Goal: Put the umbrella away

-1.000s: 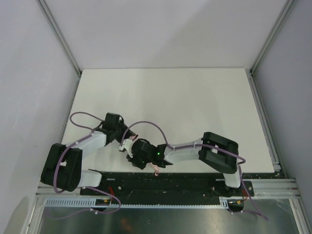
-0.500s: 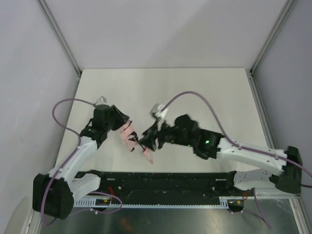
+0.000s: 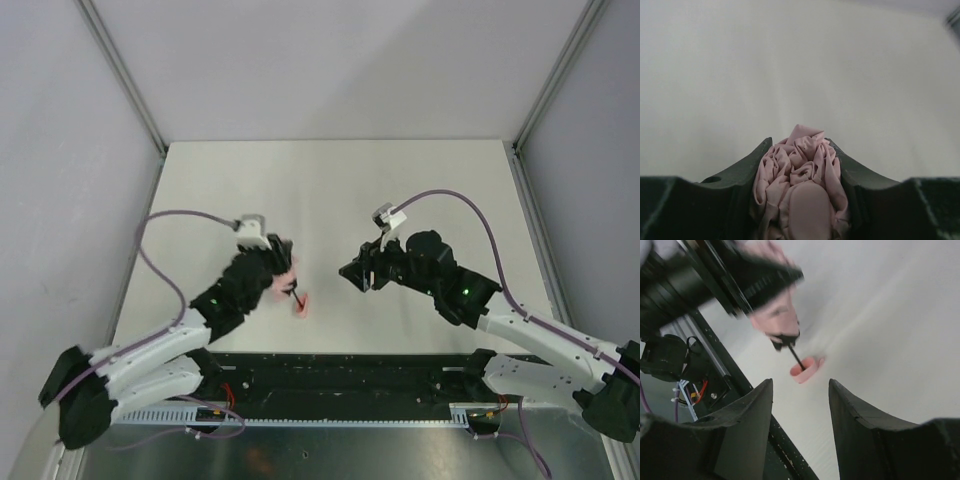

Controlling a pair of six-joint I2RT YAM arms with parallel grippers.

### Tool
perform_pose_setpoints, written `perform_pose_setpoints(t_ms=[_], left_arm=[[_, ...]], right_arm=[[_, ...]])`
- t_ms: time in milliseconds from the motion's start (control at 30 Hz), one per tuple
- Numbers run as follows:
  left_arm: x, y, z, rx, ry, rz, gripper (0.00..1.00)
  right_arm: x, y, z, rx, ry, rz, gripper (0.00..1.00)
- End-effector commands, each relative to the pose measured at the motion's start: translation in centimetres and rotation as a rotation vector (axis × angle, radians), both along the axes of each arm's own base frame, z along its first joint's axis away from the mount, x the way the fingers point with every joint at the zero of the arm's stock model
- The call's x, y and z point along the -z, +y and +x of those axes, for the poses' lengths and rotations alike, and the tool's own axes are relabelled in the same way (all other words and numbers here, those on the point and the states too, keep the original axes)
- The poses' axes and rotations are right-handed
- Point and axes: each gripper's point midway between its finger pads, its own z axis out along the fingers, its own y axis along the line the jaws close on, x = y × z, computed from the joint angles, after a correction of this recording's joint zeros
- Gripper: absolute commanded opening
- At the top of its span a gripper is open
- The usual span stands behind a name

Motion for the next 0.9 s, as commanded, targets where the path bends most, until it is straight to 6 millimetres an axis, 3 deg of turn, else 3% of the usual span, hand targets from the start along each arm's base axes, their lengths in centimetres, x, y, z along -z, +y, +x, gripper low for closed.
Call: perform_pose_setpoints(t_ms=[0, 67, 200, 267, 333, 467, 667, 867], left_arm=[[4.7, -0.8, -0.8, -0.094, -0.013, 0.034, 0.0], [7.0, -2.4, -2.1, -0.07, 0.02, 0.062, 0.0], [8.9, -5.1, -4.2, -0.007, 0.065, 0.032, 0.0], [10.1, -5.4, -5.1, 0.022, 0.106, -0.02, 0.0], [9.9, -5.6, -5.7, 0.064, 0.102, -0.064, 0.0], [5.3, -7.6, -6.8, 0.259, -0.01, -0.099, 0.0], [-2.2, -8.5, -9.8, 0.571, -0.102, -0.36, 0.0], [-4.8, -8.6, -11.3, 0.646, -0.073, -0.504, 0.0]], right_arm=[[0.3, -0.3, -0.3, -0.01, 0.003, 0.022, 0.52], [1.3, -0.3, -0.3, -0.014, 0.014, 0.012, 0.52], [3.0, -0.2, -0.4, -0.045, 0.045, 0.01, 0.52], [3.7, 0.1, -0.9, -0.087, 0.063, 0.005, 0.52], [4.4, 0.4, -1.4, -0.134, 0.087, -0.002, 0.53], [4.9, 2.2, -4.0, -0.341, 0.147, 0.04, 0.6], [3.5, 4.2, -7.8, -0.564, 0.146, 0.132, 0.86], [0.9, 6.8, -8.3, -0.544, 0.084, 0.238, 0.91]])
